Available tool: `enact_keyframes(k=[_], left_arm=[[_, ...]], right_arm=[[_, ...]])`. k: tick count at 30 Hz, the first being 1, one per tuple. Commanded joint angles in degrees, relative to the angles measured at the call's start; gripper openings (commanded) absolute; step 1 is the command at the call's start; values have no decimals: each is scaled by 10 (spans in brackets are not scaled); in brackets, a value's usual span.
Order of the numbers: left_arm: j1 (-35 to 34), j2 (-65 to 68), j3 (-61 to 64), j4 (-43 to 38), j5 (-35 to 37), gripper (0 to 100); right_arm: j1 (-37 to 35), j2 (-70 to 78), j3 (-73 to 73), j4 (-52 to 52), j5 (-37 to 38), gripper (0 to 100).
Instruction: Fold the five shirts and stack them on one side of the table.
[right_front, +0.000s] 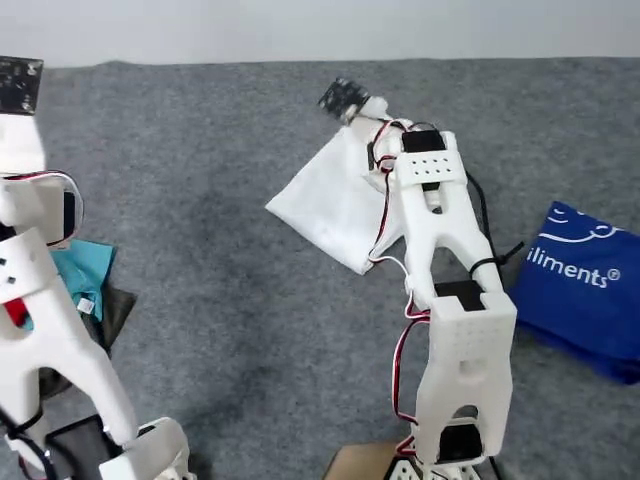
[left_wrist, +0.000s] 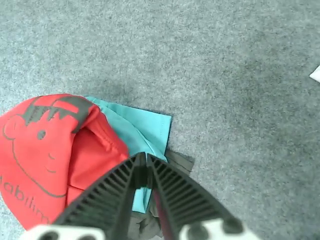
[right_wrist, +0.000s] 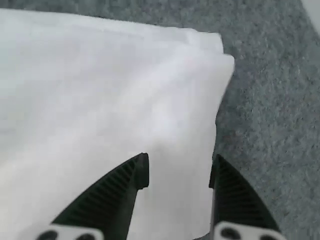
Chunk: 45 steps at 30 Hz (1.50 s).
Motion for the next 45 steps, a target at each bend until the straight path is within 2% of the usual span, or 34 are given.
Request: enact_keyframes(k=[1,6,13,15,19,31,45], left_arm=[[-1,-20,-1,12,-5,5],[-1,-18,-1,12,-5,5],[-1,-21,55,12,-5,5],[-1,-21,65,12,-4,5],[-1,-21,67,11,-3,5],[-1,-21,67,11,-3,5],[-1,-20,72,11,-4,5]], right_arm=[[15,-15,-54,-8,-166,208],[20,-30,-88,50,-410,208],[1,-73,-93,204,-622,213],[-12,-76,-93,242,-657,258],[-32,-75,-93,269,-724,425],[-60,2,-93,180,-804,403],[-63,162,-94,33,-804,401]])
